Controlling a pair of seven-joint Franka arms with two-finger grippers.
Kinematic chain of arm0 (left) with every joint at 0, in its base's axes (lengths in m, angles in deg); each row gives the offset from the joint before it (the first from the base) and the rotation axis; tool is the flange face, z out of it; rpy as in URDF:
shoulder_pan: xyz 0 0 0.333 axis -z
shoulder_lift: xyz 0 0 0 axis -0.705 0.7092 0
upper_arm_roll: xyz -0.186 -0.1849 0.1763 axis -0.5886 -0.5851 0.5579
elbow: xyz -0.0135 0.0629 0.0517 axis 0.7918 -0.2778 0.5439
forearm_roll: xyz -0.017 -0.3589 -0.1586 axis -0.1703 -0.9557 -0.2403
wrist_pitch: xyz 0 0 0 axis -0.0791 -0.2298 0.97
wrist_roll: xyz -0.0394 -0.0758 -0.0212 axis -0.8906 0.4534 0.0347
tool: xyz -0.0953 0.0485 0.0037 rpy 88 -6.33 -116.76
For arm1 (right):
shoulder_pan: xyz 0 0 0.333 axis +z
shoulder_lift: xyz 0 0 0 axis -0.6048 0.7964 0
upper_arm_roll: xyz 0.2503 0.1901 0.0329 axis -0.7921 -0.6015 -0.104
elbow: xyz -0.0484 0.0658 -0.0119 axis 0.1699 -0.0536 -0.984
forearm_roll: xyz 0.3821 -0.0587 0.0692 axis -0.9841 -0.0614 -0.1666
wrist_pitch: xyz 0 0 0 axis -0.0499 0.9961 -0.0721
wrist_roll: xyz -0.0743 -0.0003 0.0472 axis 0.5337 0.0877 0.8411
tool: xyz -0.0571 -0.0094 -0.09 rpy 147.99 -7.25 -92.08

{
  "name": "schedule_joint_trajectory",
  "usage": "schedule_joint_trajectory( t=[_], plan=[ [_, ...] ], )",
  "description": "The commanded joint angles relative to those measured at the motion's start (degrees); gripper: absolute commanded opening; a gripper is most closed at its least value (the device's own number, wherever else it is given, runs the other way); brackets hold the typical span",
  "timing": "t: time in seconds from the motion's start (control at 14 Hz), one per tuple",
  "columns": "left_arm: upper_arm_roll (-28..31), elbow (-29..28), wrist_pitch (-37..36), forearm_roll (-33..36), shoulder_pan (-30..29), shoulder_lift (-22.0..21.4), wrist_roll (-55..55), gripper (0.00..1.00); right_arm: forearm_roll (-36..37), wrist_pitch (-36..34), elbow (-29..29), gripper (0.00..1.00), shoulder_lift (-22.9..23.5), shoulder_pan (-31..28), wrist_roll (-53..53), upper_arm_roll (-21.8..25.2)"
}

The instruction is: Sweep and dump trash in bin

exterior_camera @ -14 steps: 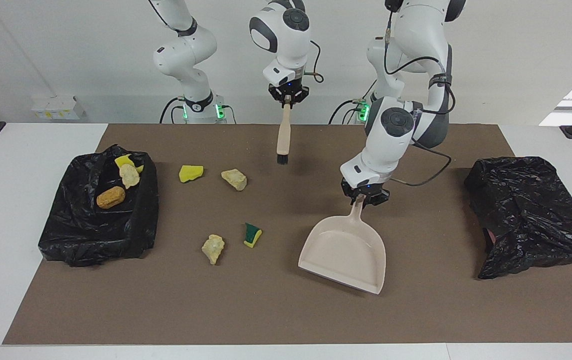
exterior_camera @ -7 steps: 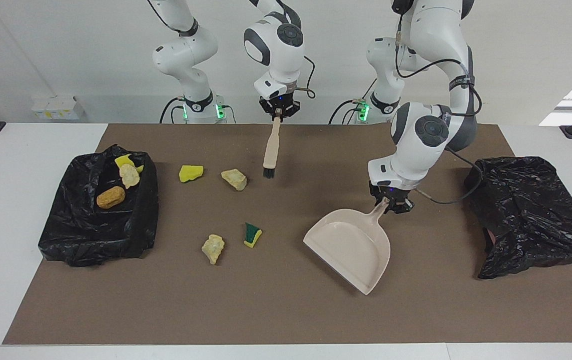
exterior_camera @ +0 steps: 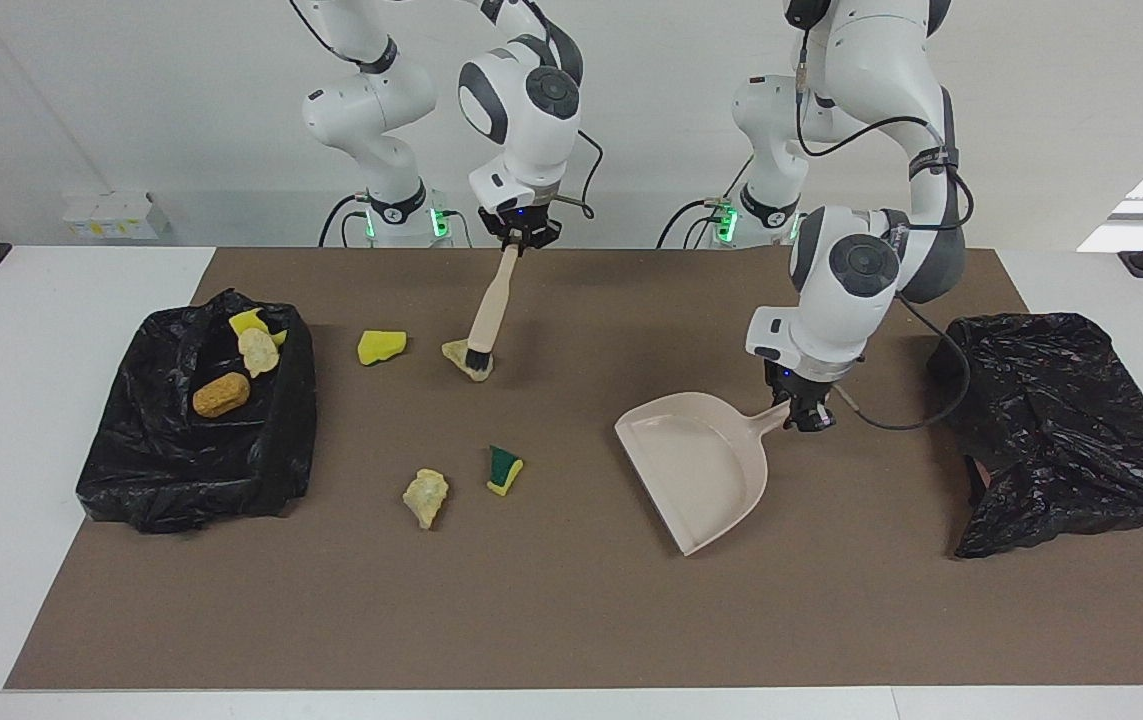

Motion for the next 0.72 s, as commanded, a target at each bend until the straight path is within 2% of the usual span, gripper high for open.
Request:
schedule_joint_trajectory(
  t=[0.0,0.36,0.64],
  plan=[
    [0.44,-2.43,-1.54,2.65,3.90,-2.86,0.74,0.00,3.93,-2.53,-0.18,0.00,-0.62,-4.72,2.23,-0.55],
    [0.44,-8.94,-0.74,4.32,11.01,-7.25,0.39,0.00,9.22,-10.43,-1.76,0.00,-1.14,-10.70,4.35,-0.55],
    [0.35,-12.54,-0.05,4.23,12.96,-9.36,-2.84,0.00,10.01,-8.08,-9.20,0.00,-5.44,-16.15,6.80,-0.55]
  ],
)
